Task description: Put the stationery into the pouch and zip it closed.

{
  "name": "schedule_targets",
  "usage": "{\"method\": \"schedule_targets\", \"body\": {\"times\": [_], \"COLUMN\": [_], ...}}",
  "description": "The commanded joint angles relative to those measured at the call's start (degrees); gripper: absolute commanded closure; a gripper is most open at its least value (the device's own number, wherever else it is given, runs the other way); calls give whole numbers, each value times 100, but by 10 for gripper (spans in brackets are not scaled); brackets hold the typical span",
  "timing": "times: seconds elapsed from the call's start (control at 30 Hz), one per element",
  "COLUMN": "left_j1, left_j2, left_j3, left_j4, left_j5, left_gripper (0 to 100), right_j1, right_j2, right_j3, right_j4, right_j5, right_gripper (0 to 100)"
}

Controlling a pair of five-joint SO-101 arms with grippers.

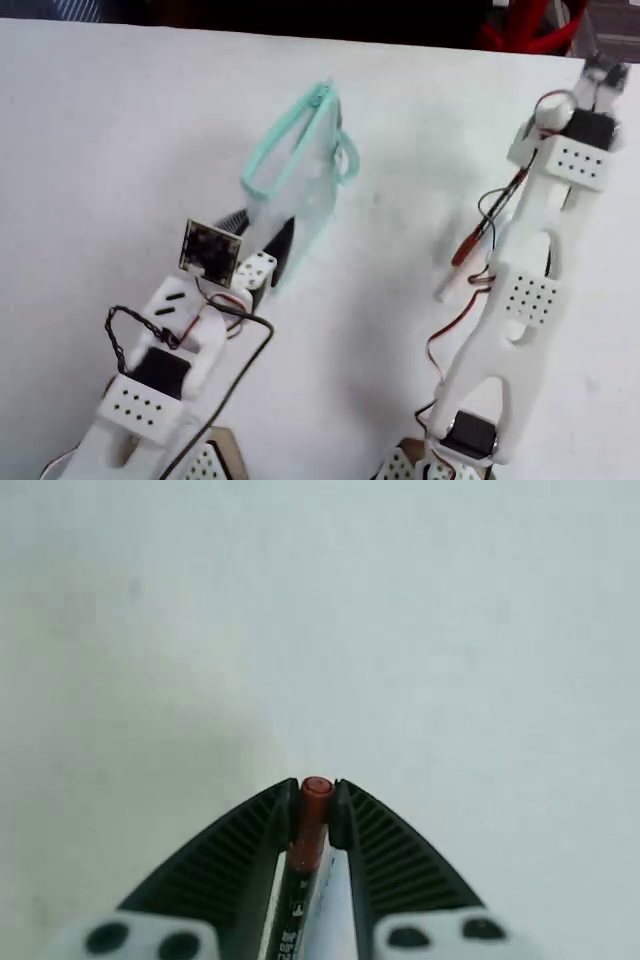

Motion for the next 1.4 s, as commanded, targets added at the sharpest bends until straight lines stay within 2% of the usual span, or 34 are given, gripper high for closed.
{"method": "schedule_targets", "body": {"times": [0.0, 0.27, 0.4, 0.57, 0.73, 0.93, 1.03, 1.37], "left_j1": [-4, -4, -4, -4, -4, -4, -4, 4], "left_j2": [31, 31, 31, 31, 31, 31, 31, 22], "left_j3": [9, 9, 9, 9, 9, 9, 9, 0], "left_j4": [-9, -9, -9, -9, -9, -9, -9, -9], "left_j5": [-53, -53, -53, -53, -53, -53, -53, -53], "left_gripper": [820, 820, 820, 819, 819, 819, 819, 819], "right_j1": [-57, -321, -752, -2018, -3442, -4356, -4787, -4857], "right_j2": [-1103, -3591, -4980, -6686, -7925, -7881, -7618, -6721], "right_j3": [-176, 1354, 2409, 2813, 2884, 3200, 3560, 3815], "right_j4": [31, 31, 22, -40, -1147, -2316, -2501, -3011], "right_j5": [79, 79, 70, 70, 88, 35, 79, 79], "right_gripper": [981, 981, 981, 981, 981, 981, 981, 981]}}
